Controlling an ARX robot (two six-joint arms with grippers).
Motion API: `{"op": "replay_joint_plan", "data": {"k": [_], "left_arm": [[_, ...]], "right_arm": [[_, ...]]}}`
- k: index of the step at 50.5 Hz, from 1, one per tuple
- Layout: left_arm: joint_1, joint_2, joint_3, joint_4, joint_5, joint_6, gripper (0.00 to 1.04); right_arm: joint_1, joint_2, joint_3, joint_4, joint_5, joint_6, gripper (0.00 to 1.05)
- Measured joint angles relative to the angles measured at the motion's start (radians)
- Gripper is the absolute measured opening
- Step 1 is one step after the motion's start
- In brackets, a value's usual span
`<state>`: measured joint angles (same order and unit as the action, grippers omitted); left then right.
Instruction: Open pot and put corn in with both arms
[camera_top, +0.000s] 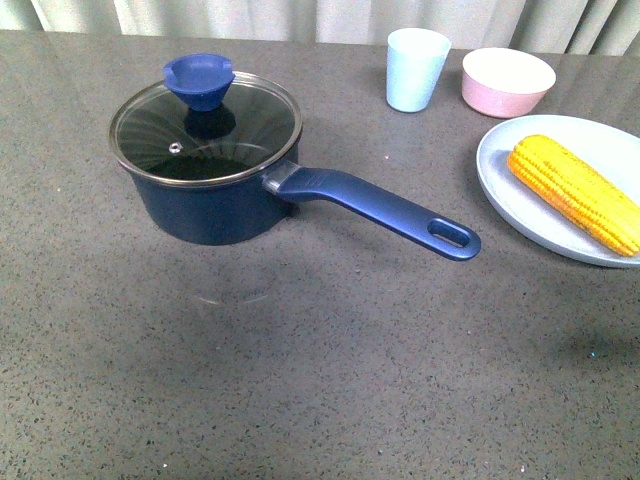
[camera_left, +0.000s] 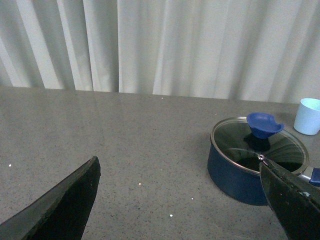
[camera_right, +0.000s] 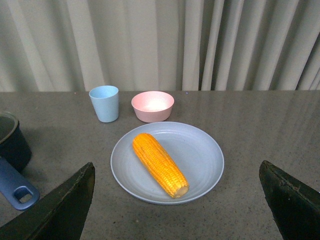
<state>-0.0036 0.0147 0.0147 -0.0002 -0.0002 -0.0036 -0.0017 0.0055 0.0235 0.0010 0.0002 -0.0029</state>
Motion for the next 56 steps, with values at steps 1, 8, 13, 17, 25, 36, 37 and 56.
{"op": "replay_joint_plan", "data": {"k": [1,8,13,17,25,36,37,56], "left_arm": [[0.0,0.0,0.0,0.0,0.0,0.0,0.96],[0.0,0.0,0.0,0.0,0.0,0.0,0.96],[0.0,0.0,0.0,0.0,0.0,0.0,0.96],[0.0,0.0,0.0,0.0,0.0,0.0,0.96],[0.0,0.0,0.0,0.0,0.0,0.0,0.96],[0.0,0.0,0.0,0.0,0.0,0.0,0.96],[0.0,0.0,0.0,0.0,0.0,0.0,0.96],[-0.015,0.493,0.121,0.117,0.017,-0.22,0.96]], "right_arm": [[0.0,0.0,0.0,0.0,0.0,0.0,0.96],[0.0,0.0,0.0,0.0,0.0,0.0,0.96],[0.0,0.0,0.0,0.0,0.0,0.0,0.96],[0.0,0.0,0.0,0.0,0.0,0.0,0.96],[0.0,0.0,0.0,0.0,0.0,0.0,0.96],[0.0,0.0,0.0,0.0,0.0,0.0,0.96],[0.0,0.0,0.0,0.0,0.0,0.0,0.96],[0.0,0.0,0.0,0.0,0.0,0.0,0.96]]}}
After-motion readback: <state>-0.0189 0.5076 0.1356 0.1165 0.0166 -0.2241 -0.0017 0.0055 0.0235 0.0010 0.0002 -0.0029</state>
